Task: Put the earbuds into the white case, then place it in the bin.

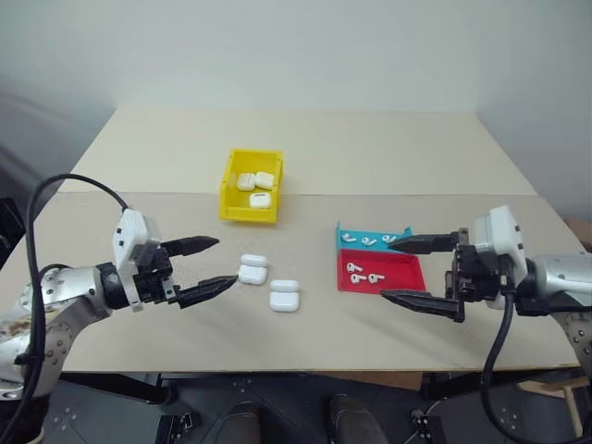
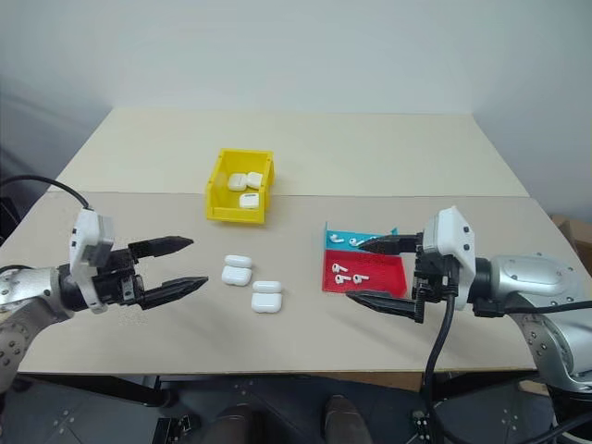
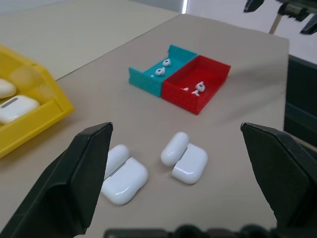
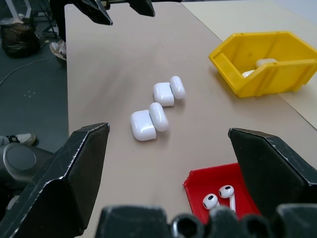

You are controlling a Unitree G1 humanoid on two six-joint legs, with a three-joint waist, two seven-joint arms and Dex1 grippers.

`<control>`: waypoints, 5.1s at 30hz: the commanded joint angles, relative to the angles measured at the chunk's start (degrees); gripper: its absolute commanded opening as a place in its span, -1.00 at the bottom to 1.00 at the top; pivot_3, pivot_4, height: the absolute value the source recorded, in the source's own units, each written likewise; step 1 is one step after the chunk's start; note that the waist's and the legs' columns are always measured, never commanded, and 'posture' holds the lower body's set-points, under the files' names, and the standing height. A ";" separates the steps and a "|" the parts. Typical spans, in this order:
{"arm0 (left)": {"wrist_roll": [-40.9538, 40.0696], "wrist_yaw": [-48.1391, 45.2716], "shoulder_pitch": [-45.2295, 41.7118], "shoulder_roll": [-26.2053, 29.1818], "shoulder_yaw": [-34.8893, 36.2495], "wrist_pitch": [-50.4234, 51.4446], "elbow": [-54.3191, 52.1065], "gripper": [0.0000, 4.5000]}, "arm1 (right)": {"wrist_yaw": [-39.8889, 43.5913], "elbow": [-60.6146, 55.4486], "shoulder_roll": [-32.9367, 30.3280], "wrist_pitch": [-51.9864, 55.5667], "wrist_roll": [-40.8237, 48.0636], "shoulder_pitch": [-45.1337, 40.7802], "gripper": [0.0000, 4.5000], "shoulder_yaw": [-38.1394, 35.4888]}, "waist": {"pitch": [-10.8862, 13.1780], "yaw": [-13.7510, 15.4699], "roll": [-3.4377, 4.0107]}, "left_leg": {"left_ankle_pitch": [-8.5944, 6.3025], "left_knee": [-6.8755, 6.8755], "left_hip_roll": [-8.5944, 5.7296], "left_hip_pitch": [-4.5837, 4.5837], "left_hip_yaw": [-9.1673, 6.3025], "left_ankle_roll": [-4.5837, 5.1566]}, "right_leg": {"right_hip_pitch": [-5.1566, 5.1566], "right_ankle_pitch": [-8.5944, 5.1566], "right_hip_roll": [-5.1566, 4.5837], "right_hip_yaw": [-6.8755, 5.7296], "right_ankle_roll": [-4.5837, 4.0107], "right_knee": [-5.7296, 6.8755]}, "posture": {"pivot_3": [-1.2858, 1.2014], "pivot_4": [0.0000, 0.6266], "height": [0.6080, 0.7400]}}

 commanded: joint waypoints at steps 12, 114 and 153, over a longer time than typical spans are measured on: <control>-0.93 3.60 -1.74 0.68 1.83 1.83 -4.70 1.00 | -1.20 -2.01 0.67 -0.34 1.85 0.95 0.99 -2.38 | 0.00 -0.02 0.00 | 0.00 0.00 -0.01 0.01 -0.01 0.00 | 0.02 0.00 0.00 0.01 0.00 0.00 | 0.03 -0.52 1.00; 17.43 27.53 -58.90 -9.60 -48.18 54.91 36.09 1.00 | -10.80 -10.99 2.98 -0.60 4.70 8.10 0.99 -4.11 | 0.05 0.31 -0.09 | 0.00 0.13 -0.26 -0.24 -0.27 0.00 | 0.00 -0.01 -0.06 -0.08 0.10 0.03 | 0.03 -0.52 1.00; 48.68 -7.10 -56.47 -11.34 -62.94 17.45 43.08 1.00 | -11.64 -12.90 -5.24 7.95 15.99 8.01 0.99 -12.37 | -0.01 2.29 0.00 | -0.02 0.44 -0.28 -0.15 -0.29 0.04 | 0.24 0.00 -0.08 -0.12 0.15 0.15 | 0.03 -0.52 1.00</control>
